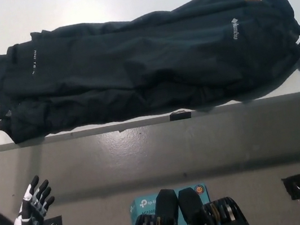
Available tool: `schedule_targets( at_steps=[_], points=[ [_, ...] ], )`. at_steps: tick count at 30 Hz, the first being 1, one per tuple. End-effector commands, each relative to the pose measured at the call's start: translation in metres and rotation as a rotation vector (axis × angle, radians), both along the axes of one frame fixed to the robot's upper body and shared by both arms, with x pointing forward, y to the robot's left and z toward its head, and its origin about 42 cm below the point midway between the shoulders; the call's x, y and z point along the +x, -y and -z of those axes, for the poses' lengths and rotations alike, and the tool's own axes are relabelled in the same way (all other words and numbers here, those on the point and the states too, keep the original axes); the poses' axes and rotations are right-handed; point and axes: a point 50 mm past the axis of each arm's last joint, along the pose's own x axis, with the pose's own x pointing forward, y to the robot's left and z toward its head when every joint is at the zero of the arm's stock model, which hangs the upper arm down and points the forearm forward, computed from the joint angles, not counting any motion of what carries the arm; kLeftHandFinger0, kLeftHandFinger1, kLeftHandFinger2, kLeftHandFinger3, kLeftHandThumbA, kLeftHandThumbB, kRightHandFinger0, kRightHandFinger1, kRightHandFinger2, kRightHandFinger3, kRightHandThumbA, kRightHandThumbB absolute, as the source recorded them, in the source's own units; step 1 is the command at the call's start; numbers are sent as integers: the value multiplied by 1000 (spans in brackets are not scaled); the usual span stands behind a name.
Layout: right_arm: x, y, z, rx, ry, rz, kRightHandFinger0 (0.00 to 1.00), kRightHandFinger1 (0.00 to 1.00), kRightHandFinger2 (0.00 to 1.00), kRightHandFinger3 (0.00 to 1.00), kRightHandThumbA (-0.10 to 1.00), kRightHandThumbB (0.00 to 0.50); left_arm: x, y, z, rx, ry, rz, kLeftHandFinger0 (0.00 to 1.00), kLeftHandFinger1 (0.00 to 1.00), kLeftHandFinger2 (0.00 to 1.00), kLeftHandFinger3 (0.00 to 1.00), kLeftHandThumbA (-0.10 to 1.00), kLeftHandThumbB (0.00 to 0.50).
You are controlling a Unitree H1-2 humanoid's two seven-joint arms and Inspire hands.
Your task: The robot grabs the right edges of the black jacket on the table, and folds it in half
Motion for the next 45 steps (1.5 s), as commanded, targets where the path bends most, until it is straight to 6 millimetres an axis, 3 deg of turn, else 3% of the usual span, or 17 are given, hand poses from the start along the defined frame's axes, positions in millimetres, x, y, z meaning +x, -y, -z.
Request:
schedule_targets(
  at_steps=[1, 20, 23, 27, 29, 32, 37, 45],
  points=[
    [18, 11, -44, -85, 132, 28, 1000, 1000, 1000, 1000, 1000, 304, -2, -4, -10, 6, 65, 13, 1000, 1000, 1000, 1000, 1000, 129],
    [27, -2, -31, -52, 93, -2, 1000, 1000, 1000, 1000, 1000, 305, -5, -7, -10, 10, 57, 18, 1000, 1000, 1000, 1000, 1000, 143],
    [29, -11, -28, -17, 76, -22, 1000, 1000, 1000, 1000, 1000, 351, -5, -7, -9, 0, 59, 16, 1000, 1000, 1000, 1000, 1000, 156],
    [29, -17, -20, 19, 53, -75, 1000, 1000, 1000, 1000, 1000, 340, -6, -7, -9, 7, 57, 17, 1000, 1000, 1000, 1000, 1000, 165],
    [28, -21, -16, 84, 50, -89, 1000, 1000, 1000, 1000, 1000, 329, -6, -5, -8, 1, 52, 22, 1000, 1000, 1000, 1000, 1000, 180],
    [30, -35, -13, 370, 50, -180, 1000, 1000, 1000, 1000, 1000, 352, -9, -5, -7, -6, 38, 22, 1000, 1000, 1000, 1000, 1000, 195],
    [31, -50, -13, 597, 75, -267, 1000, 1000, 1000, 1000, 1000, 365, -6, -4, -6, -16, 40, 28, 1000, 1000, 1000, 1000, 1000, 220],
    [34, -71, -14, 703, 47, -312, 1000, 1000, 1000, 1000, 1000, 390, -9, -7, -4, -13, 33, 28, 1000, 1000, 1000, 1000, 1000, 244]
  ],
)
